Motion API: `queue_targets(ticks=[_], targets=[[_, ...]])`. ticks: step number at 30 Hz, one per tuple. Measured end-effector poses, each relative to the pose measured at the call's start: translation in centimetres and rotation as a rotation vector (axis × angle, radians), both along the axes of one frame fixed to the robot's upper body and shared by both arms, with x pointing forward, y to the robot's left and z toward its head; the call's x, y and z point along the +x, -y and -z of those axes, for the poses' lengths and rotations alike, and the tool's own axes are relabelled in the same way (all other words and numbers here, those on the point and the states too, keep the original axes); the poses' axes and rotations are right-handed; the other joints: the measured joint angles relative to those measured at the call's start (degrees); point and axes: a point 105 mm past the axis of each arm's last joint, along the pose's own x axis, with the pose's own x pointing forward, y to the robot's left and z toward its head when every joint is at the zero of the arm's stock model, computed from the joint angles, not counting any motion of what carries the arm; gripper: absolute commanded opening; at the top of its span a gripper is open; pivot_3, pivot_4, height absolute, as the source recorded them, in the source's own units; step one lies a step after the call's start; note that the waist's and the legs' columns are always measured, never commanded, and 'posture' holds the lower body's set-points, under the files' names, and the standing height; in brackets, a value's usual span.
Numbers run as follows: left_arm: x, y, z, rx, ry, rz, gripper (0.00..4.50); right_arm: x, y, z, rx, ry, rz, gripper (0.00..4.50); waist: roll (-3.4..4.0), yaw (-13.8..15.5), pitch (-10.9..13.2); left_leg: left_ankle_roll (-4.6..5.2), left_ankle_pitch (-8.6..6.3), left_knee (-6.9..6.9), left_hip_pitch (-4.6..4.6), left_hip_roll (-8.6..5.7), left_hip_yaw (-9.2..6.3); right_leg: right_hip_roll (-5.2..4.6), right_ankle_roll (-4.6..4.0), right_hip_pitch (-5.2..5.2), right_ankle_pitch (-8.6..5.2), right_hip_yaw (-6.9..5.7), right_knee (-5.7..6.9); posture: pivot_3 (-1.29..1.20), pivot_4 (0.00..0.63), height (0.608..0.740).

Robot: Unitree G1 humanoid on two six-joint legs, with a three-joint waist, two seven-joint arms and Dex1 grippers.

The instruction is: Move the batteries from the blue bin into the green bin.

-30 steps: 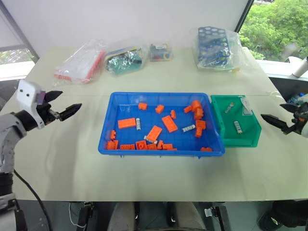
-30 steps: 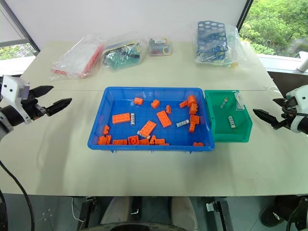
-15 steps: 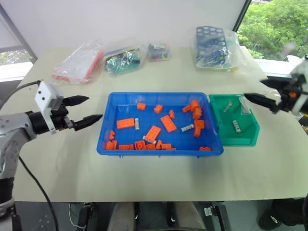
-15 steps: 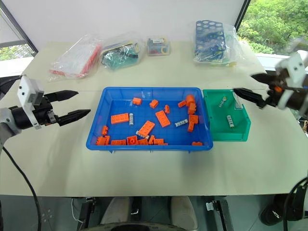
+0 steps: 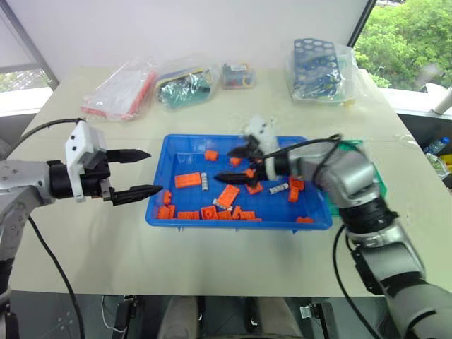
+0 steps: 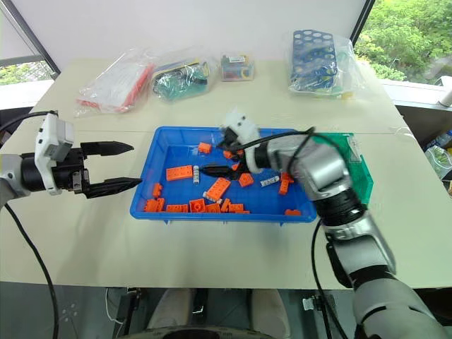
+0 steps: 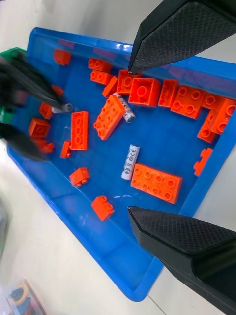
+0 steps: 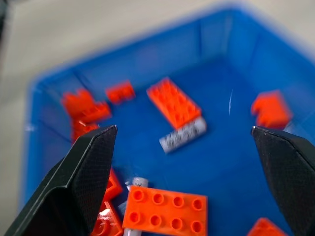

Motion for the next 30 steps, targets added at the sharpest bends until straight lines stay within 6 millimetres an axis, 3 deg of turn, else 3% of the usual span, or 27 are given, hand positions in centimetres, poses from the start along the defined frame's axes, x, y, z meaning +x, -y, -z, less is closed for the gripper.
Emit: queue_targets(ticks=[9,13,18,22,28,30], targets=[[0.1,-0.1,0.4,0.016,-0.004,-0.011,4.5,1.3,-3.5,2.9,-0.043,-0.111,0.07,4.48,0.0,-0.41,0.0,0.0,0.0,-0.05,0.01,0.04,-0.01,0.07,0.01,-0.05,0.01,0.0,0.04,0.0,0.15,0.739],[0.1,-0.1,0.5,0.017,-0.009,-0.017,4.5,1.5,-3.9,4.2,-0.078,-0.142,0.092,4.48,-0.01,-0.37,0.0,0.0,0.0,-0.05,0.01,0.03,-0.01,0.06,0.02,-0.03,0.01,-0.01,0.03,0.0,0.15,0.739],[0.0,-0.1,0.5,0.019,-0.005,-0.016,4.5,1.8,-4.5,4.4,-0.095,-0.127,0.102,4.48,-0.02,-0.45,-0.01,0.0,0.0,-0.05,0.03,0.04,-0.02,0.07,0.01,-0.03,0.01,-0.01,0.05,0.0,0.15,0.739],[0.1,0.1,0.2,0.019,0.005,-0.012,4.5,2.1,-4.6,4.7,-0.15,-0.045,0.09,3.24,-0.02,-0.44,-0.01,0.0,0.0,-0.04,0.03,0.04,-0.02,0.06,0.01,-0.03,0.01,-0.01,0.04,0.0,0.15,0.739],[0.4,0.2,-0.3,0.019,0.022,-0.005,4.5,1.8,-4.3,5.1,-0.163,-0.036,0.071,0.29,-0.03,-0.45,-0.02,0.0,0.0,-0.05,0.04,0.04,-0.03,0.07,0.01,-0.02,0.01,-0.01,0.05,0.0,0.15,0.739],[0.5,0.3,-0.2,0.021,0.019,-0.001,4.5,1.6,-4.3,5.1,-0.161,-0.046,0.059,0.07,-0.03,-0.44,-0.02,0.0,0.0,-0.05,0.04,0.04,-0.02,0.07,0.01,-0.02,0.01,-0.01,0.05,0.0,0.15,0.739]])
